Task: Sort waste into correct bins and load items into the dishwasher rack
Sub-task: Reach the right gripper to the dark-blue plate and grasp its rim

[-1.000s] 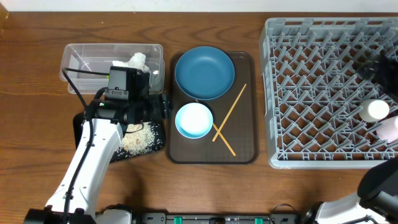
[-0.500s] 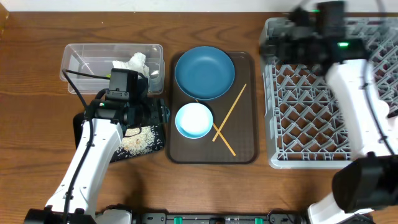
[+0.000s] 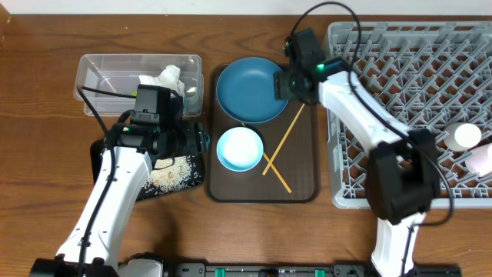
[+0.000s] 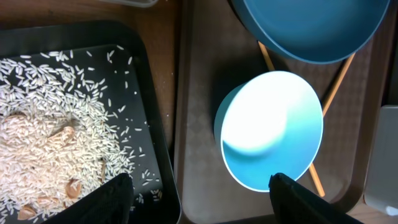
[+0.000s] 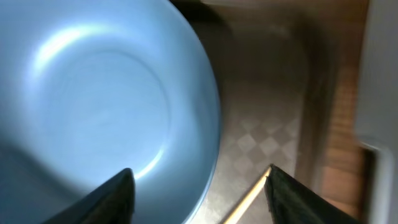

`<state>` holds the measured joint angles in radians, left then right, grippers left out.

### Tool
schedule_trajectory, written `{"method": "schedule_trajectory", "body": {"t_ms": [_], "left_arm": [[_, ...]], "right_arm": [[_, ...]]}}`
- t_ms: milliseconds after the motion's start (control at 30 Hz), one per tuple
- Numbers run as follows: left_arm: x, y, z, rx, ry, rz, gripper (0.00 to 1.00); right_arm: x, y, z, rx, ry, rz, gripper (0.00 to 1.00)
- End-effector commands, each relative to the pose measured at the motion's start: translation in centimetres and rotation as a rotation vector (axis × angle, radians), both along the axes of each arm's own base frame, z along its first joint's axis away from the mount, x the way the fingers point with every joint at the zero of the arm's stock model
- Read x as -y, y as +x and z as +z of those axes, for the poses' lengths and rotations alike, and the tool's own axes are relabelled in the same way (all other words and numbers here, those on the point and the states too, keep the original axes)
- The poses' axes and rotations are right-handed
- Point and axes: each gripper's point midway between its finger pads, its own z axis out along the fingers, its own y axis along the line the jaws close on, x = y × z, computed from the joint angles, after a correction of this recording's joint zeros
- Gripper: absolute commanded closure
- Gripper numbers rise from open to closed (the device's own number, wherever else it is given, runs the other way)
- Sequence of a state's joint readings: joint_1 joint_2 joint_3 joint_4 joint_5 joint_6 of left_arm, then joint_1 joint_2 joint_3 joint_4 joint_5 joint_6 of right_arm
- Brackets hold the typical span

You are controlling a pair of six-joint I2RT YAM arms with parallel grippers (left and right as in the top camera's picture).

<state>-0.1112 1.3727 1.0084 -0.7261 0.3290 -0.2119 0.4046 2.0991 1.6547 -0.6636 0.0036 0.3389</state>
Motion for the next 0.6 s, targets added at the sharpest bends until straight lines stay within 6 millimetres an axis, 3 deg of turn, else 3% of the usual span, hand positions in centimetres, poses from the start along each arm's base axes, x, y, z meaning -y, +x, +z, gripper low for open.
{"method": "schedule_trajectory", "body": {"t_ms": [0,100,167,233,567], "left_arm": [[-0.3,0.2,0.2,0.009,0.014,0.000,0.27],[-0.3,0.2,0.2,0.010,0.014,0.000,0.27],[-0.3,0.2,0.2,0.009,0.014,0.000,0.27],[-0.3,0.2,0.2,0.009,0.014,0.000,0.27],[-0.3,0.2,0.2,0.010,0.014,0.000,0.27]], "right_arm": [[0.0,0.5,-1.8,-0.021,0.014,-0.111,0.44],[-0.3,0.6,-3.2,-0.038,0.019,-0.111,0.63],[-0.3,0.8,-3.1,-0.030,0.021,-0.111,0.77],[-0.5,1.4,-2.8,-0.005,0.035,-0.111,0.85],[0.1,0.4,-3.7,-0.054,0.028,-0.150,0.85]]}}
